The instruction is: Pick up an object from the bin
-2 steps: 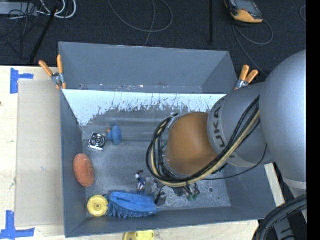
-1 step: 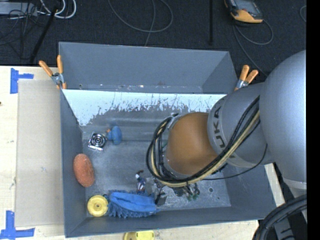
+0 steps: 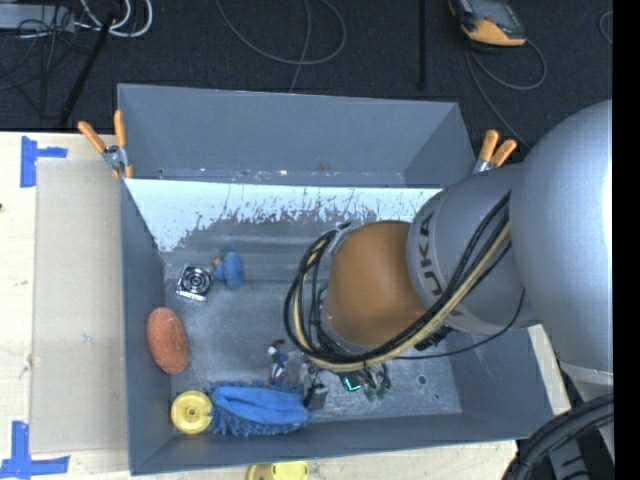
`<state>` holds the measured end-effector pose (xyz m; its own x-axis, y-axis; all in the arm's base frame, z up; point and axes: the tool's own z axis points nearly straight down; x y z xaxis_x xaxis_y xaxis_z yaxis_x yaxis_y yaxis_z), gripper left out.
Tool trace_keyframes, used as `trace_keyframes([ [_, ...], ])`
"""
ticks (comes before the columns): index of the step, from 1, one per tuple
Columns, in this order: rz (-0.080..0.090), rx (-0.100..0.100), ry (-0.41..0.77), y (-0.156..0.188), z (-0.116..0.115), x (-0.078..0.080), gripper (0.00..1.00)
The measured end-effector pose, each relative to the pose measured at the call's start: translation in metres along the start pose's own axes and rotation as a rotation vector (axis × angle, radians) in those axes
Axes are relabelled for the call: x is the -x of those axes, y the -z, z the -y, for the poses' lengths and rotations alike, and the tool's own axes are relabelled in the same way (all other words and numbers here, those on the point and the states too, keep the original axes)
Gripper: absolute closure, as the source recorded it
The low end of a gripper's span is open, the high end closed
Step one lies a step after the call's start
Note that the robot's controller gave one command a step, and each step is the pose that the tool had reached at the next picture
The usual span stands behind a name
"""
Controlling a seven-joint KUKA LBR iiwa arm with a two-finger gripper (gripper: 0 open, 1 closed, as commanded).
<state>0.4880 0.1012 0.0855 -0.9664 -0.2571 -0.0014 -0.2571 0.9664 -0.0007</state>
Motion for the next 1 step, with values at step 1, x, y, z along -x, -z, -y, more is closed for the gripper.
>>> trace_keyframes([
  [1,-0.002,0.001,-0.059,0.0035,-0.0106,0.0077,0.00],
])
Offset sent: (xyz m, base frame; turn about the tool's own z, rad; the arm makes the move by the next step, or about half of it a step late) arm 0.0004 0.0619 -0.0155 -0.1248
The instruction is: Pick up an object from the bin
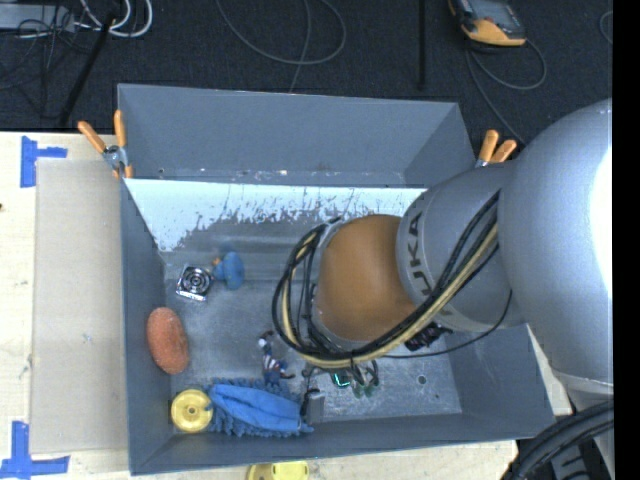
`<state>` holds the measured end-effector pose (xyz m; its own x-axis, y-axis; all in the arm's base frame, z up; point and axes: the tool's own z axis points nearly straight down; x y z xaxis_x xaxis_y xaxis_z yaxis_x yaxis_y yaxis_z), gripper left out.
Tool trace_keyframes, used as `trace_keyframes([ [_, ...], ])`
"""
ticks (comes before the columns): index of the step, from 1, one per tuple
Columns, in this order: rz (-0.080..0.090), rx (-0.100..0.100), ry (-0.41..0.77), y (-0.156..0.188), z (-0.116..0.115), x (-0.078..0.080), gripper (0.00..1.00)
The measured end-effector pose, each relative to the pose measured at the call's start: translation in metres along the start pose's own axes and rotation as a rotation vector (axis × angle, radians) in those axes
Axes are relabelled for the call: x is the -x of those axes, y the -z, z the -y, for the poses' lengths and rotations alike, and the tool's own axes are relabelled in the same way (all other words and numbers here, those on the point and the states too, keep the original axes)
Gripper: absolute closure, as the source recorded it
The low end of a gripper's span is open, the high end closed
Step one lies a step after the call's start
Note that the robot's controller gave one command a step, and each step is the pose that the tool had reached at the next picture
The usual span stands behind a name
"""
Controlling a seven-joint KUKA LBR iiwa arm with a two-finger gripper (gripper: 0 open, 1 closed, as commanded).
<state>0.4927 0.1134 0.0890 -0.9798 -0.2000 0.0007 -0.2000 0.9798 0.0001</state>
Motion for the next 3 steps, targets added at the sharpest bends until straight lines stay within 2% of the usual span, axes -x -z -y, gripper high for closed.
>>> trace_keyframes([
  [1,0.003,-0.001,0.085,-0.009,-0.027,0.005,0.00],
  [2,0.011,0.002,0.197,-0.016,-0.042,0.001,1.00],
  [3,0.011,0.002,0.197,-0.016,-0.043,0.001,1.00],
])
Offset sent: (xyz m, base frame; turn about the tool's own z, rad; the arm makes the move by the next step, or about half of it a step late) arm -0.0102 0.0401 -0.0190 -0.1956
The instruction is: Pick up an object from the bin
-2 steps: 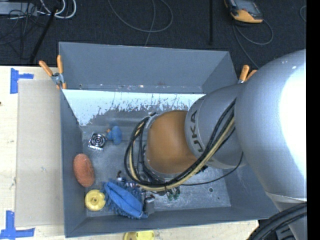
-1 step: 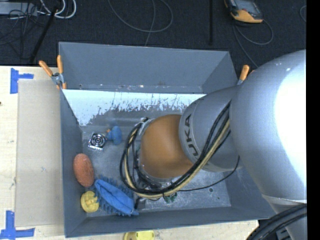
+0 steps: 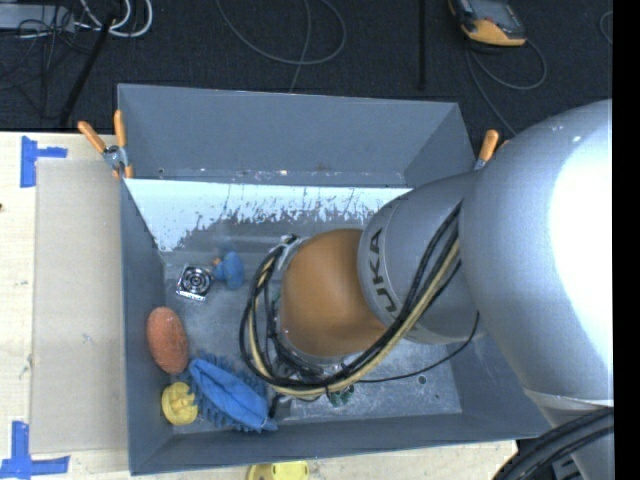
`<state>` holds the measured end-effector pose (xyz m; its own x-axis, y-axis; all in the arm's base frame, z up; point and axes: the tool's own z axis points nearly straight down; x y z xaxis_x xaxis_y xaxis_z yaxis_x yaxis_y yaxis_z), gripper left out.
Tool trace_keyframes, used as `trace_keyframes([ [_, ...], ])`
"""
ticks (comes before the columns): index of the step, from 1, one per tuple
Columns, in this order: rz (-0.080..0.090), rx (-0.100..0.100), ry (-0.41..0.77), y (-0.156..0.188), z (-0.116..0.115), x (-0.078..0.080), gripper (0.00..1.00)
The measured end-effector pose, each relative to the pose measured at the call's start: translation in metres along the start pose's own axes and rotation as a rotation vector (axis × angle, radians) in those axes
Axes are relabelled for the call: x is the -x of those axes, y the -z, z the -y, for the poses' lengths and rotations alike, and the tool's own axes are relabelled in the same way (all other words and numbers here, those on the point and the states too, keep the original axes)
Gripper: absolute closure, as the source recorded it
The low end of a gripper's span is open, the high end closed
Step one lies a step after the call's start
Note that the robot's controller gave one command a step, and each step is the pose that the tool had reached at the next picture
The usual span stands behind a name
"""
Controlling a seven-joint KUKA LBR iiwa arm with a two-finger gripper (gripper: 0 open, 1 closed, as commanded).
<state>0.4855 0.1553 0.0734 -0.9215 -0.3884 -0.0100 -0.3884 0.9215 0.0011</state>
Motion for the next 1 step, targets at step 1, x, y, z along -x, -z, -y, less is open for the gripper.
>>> trace_keyframes([
  [1,-0.013,0.000,-0.011,0.0340,0.0102,0.0102,1.00],
])
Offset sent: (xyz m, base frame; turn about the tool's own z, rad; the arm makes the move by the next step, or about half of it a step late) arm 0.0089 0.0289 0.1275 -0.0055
